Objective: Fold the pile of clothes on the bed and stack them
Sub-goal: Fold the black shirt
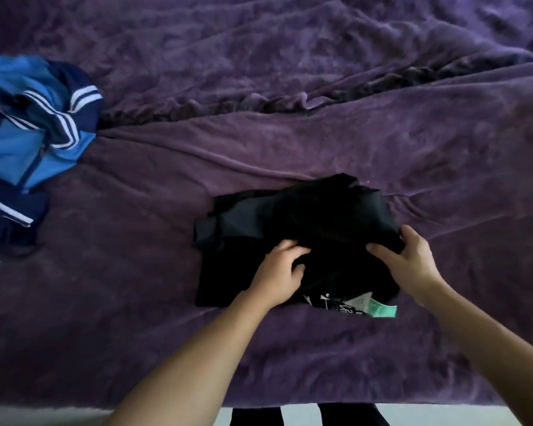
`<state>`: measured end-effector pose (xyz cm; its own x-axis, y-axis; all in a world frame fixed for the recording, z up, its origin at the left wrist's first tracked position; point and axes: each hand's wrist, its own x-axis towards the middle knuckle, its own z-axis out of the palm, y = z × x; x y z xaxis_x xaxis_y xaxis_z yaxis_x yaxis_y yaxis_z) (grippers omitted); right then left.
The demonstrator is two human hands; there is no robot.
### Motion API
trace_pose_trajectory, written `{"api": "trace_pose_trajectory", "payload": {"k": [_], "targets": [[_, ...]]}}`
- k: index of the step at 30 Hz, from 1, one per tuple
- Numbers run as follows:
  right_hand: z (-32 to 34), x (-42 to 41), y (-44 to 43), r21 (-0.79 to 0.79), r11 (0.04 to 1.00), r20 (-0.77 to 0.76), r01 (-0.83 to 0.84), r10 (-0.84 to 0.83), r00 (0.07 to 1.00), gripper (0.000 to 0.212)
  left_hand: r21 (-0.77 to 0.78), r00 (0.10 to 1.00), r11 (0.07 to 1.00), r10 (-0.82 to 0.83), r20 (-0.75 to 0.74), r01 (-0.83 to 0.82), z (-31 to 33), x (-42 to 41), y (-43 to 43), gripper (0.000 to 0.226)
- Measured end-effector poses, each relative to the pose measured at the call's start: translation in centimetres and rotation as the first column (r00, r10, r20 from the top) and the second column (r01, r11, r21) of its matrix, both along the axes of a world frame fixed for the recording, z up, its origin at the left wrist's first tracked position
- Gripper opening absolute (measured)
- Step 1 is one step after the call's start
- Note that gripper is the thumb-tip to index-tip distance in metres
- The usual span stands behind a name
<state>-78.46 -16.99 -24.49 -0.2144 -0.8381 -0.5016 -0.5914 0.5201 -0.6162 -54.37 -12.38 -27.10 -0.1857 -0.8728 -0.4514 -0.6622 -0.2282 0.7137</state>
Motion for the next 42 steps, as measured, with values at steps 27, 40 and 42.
{"api": "trace_pose_trajectory", "payload": {"k": [27, 40, 42], "targets": [[-5.2, 19.3, 1.8, -0.006, 0.610, -0.538, -0.793, 0.666, 0.517, 0.066, -0.203, 0.828, 0.976, 0.052, 0.559, 0.075, -3.1, 12.8, 2.6, 0.068], [-6.3, 19.0, 3.0, -0.002, 0.741, -0.463, -0.671, 0.594, 0.658, 0.076, -0.197, 0.810, 0.959, -0.053, 0.584, 0.205, -2.9, 14.3, 0.3, 0.068], [-4.9, 18.1, 4.8, -0.017, 0.876, -0.368, -0.481, 0.442, 0.818, 0.084, -0.299, 0.839, 0.937, 0.012, 0.545, 0.181, -1.4, 14.4, -1.8, 0.065]]}}
